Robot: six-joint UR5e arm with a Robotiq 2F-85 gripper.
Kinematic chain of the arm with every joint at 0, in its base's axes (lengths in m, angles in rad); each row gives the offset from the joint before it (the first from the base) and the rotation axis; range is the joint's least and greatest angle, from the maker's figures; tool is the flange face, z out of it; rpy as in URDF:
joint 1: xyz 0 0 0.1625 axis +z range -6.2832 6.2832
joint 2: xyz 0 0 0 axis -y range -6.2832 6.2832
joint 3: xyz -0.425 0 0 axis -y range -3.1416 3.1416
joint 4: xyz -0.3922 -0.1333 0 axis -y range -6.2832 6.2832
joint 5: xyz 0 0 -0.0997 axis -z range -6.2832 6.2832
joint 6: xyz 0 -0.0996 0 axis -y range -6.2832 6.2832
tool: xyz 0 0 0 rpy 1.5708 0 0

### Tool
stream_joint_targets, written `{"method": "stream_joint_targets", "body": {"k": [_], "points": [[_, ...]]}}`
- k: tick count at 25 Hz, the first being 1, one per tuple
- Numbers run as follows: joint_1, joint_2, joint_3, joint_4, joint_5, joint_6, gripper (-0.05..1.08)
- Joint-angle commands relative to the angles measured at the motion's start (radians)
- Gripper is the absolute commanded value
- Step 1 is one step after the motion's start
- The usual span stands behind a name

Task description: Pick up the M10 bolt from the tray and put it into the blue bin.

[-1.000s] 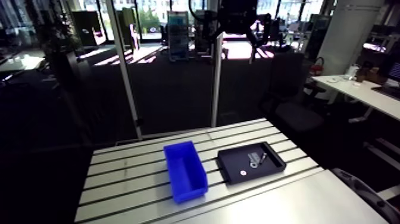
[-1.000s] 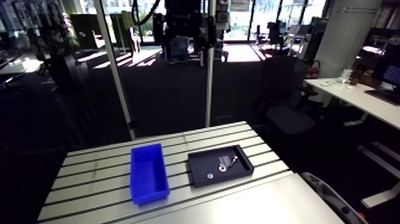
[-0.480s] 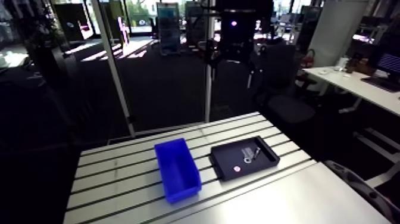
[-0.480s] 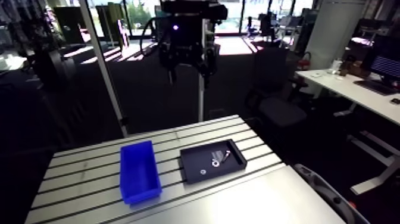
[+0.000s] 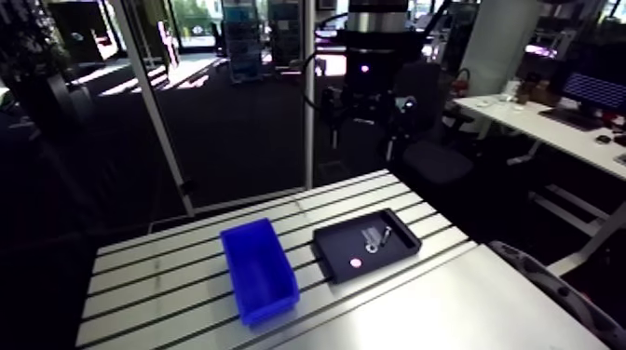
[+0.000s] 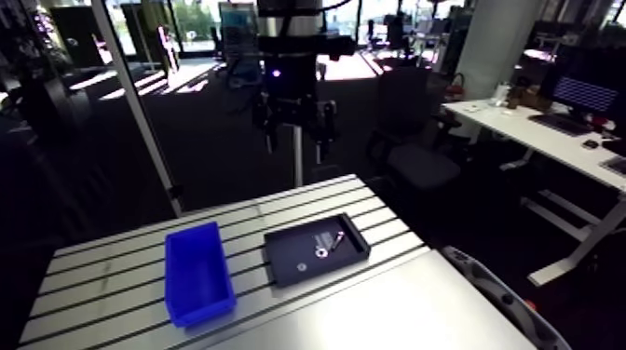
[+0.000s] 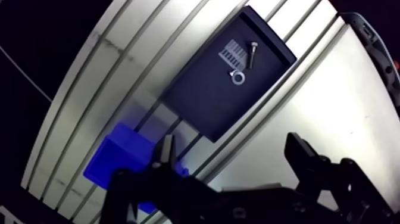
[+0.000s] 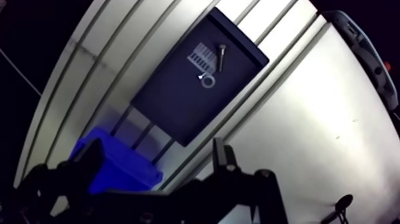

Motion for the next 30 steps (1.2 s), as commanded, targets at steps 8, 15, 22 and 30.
{"method": "stream_joint_targets", "body": {"k": [8, 15, 22, 30], "points": [[-0.052, 0.069, 0.072, -0.115, 0.001, -0.014, 0.01], [-0.078, 0.095, 0.111, -0.197, 0.001, -0.017, 0.01], [-0.103, 0.123, 0.155, -0.27, 0.001, -0.037, 0.01], [-0.123, 0.155, 0.204, -0.332, 0.001, -0.054, 0.01]]}}
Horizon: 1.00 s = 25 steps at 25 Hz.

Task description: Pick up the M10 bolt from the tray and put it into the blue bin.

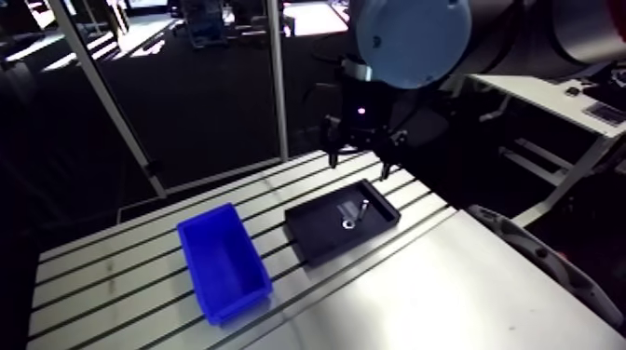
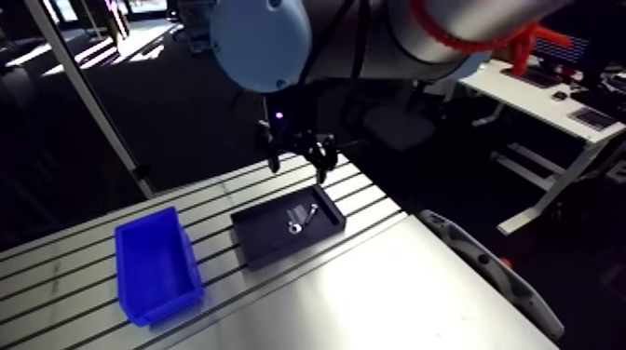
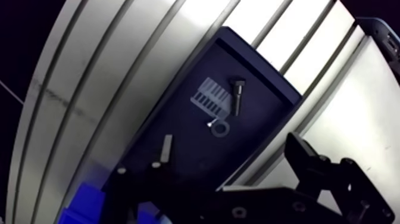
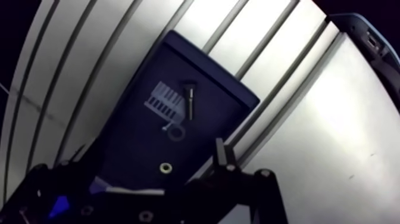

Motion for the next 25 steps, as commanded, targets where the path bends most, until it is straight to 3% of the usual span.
{"method": "stream_joint_targets", "body": {"k": [1, 10, 21, 25], "points": [[-0.011, 0.029, 0.041, -0.047, 0.0, -0.013, 0.01], [-0.011, 0.059, 0.059, -0.085, 0.0, -0.015, 0.03], [-0.021, 0.087, 0.064, -0.09, 0.002, -0.015, 0.25], [-0.031, 0.091, 0.077, -0.148, 0.0, -0.015, 0.29]]}}
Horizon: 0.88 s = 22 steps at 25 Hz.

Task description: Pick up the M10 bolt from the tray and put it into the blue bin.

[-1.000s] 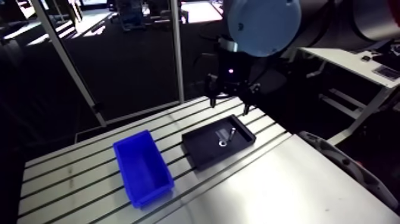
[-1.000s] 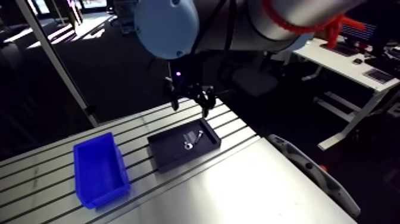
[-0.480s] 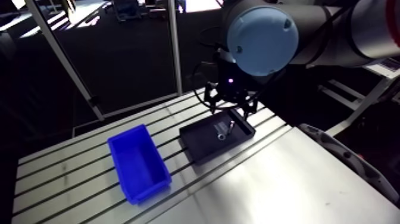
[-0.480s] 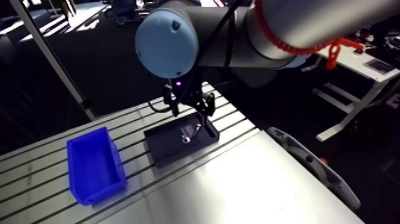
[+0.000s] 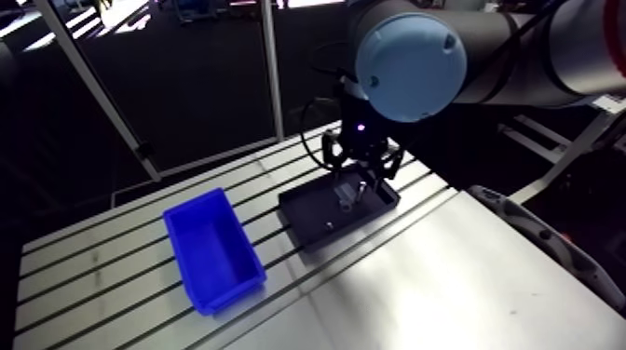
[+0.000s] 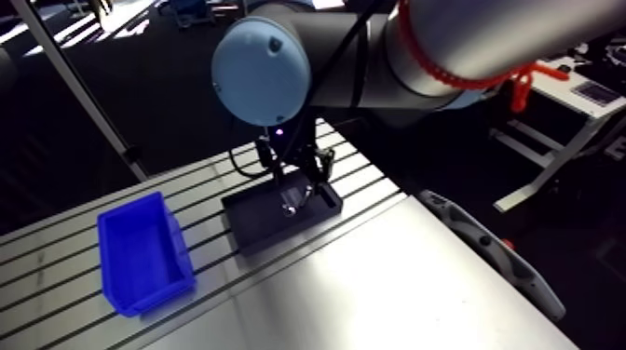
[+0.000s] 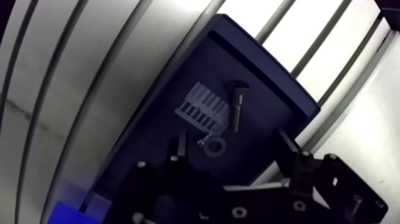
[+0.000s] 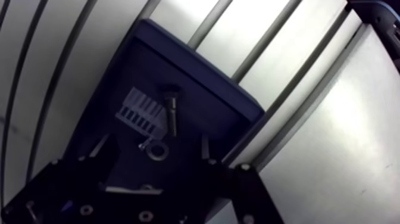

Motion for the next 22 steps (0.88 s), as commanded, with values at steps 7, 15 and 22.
{"method": "stream_joint_targets", "body": {"k": [7, 15, 22], "points": [[-0.015, 0.015, 0.019, -0.066, -0.001, 0.002, 0.3], [-0.017, 0.028, 0.025, -0.072, -0.001, 0.003, 0.37], [-0.02, 0.037, 0.026, -0.072, -0.001, 0.005, 0.41]]}}
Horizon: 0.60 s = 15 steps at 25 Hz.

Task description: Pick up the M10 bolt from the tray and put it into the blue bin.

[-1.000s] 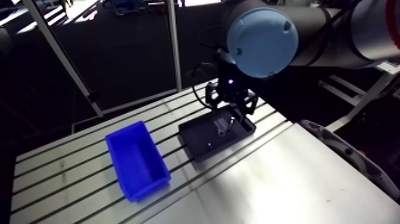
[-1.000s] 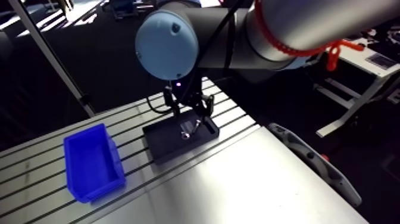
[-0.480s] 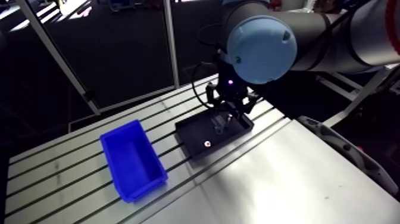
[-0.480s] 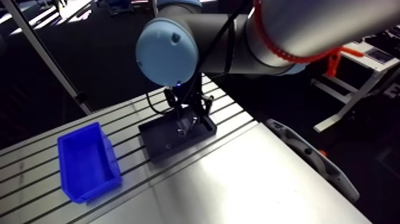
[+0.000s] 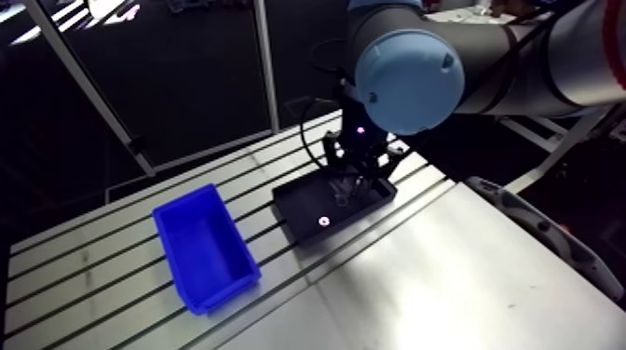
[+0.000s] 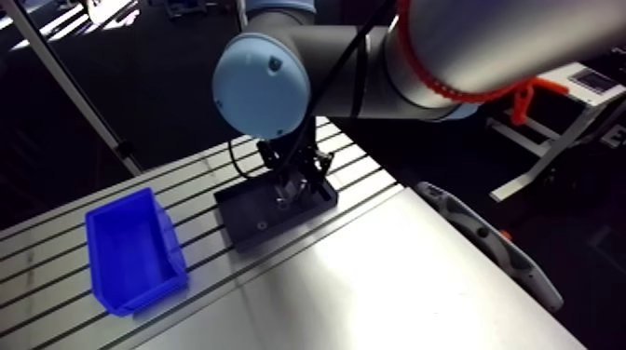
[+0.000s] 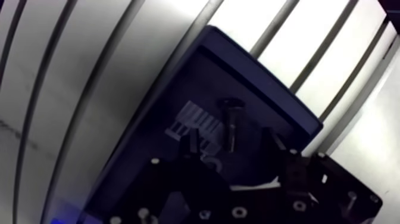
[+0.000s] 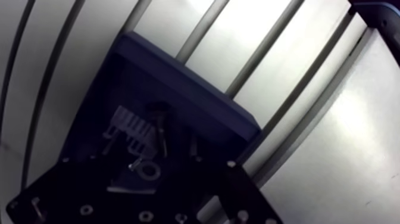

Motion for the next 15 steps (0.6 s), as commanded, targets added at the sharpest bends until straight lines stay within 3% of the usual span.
{"method": "stream_joint_targets", "body": {"k": [1, 15], "points": [[-0.001, 0.007, 0.001, 0.0, 0.0, 0.001, 0.42], [-0.001, 0.01, 0.001, -0.002, 0.0, 0.001, 0.55]]}}
